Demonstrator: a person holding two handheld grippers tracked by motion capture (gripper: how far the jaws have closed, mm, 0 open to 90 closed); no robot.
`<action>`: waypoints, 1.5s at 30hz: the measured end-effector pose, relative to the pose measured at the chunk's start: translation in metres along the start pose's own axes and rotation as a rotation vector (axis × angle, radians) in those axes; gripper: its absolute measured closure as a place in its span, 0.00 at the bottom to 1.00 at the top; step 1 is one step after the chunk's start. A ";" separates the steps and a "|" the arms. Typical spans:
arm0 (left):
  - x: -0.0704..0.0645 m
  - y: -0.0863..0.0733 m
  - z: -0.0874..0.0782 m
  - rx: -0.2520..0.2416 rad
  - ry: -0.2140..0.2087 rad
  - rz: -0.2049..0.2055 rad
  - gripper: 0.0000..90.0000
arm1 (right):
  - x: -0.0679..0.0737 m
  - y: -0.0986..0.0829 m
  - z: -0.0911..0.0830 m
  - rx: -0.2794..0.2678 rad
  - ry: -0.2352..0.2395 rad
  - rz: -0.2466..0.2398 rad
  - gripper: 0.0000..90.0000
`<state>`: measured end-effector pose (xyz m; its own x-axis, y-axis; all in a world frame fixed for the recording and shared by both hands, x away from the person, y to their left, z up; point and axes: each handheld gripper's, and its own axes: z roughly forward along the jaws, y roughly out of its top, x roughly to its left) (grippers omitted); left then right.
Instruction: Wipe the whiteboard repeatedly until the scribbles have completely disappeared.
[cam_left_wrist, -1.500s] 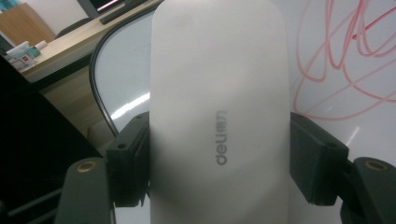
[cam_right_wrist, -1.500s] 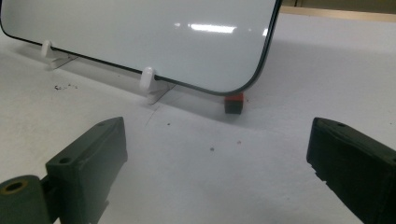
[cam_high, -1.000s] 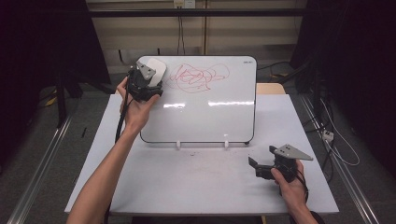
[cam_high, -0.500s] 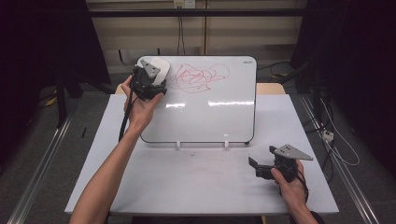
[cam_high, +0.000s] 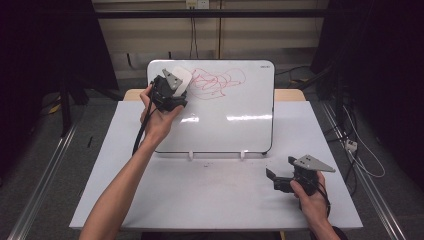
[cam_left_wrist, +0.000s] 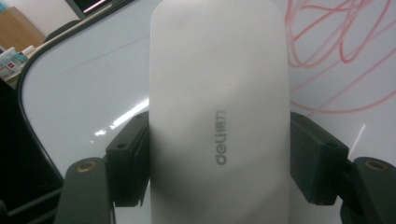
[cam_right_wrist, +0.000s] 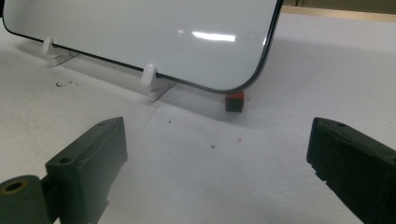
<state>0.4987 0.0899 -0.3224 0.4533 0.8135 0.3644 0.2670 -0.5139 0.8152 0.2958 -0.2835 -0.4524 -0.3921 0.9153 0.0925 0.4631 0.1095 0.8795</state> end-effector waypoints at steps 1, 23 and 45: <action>-0.002 -0.001 0.000 -0.002 -0.005 0.004 0.35 | 0.000 0.000 0.000 0.000 -0.001 0.000 0.06; -0.033 -0.022 -0.006 0.018 -0.053 0.119 0.34 | 0.001 0.000 0.000 -0.004 -0.001 -0.002 0.06; -0.033 -0.013 -0.006 0.021 -0.073 0.131 0.35 | 0.000 0.000 -0.001 -0.003 0.000 -0.001 0.06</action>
<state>0.4747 0.0717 -0.3426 0.5459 0.7174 0.4328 0.2187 -0.6207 0.7530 0.2948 -0.2843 -0.4515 -0.3923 0.9153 0.0913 0.4604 0.1094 0.8809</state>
